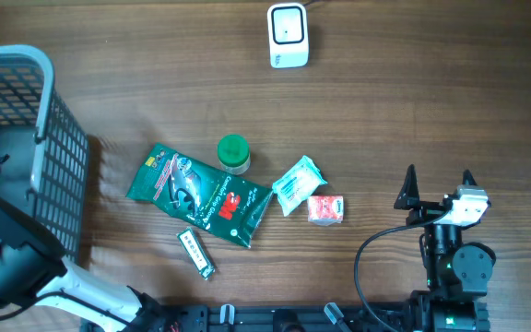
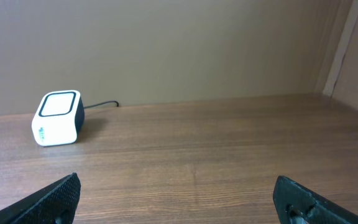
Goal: Scan the item barcode
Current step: 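Return the left gripper into the basket toward the red stick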
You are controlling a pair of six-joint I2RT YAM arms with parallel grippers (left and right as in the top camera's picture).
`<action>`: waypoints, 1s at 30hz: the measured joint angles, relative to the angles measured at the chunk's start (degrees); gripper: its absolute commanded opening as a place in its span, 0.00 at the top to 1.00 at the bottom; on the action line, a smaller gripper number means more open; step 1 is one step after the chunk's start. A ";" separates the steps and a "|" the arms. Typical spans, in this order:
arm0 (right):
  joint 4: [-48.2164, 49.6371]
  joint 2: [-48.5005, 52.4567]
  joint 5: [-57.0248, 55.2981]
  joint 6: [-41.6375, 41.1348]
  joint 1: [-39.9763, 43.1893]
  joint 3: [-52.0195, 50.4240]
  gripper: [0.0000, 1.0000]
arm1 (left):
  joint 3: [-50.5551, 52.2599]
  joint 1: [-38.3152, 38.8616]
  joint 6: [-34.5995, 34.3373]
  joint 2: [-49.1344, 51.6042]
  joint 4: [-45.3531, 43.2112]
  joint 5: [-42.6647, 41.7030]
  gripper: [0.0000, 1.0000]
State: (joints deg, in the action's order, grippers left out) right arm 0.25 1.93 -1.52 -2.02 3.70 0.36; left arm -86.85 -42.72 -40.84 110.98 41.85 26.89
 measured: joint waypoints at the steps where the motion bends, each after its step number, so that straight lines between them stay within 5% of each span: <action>1: 0.00 0.00 0.00 -0.02 0.00 0.00 0.00 | 0.00 0.00 2.10 0.55 -0.22 0.35 0.90; 8: 0.00 0.00 -0.02 -0.02 0.00 0.00 0.00 | 0.85 0.00 9.05 1.92 -1.07 0.35 0.96; 30: 0.00 0.00 0.00 0.00 0.00 0.00 0.00 | 11.74 -0.22 10.32 1.97 -12.41 10.08 0.96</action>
State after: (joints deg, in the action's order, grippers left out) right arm 0.25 1.93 -1.52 -2.02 3.70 0.36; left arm -75.11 -42.94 -30.52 112.95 29.43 36.97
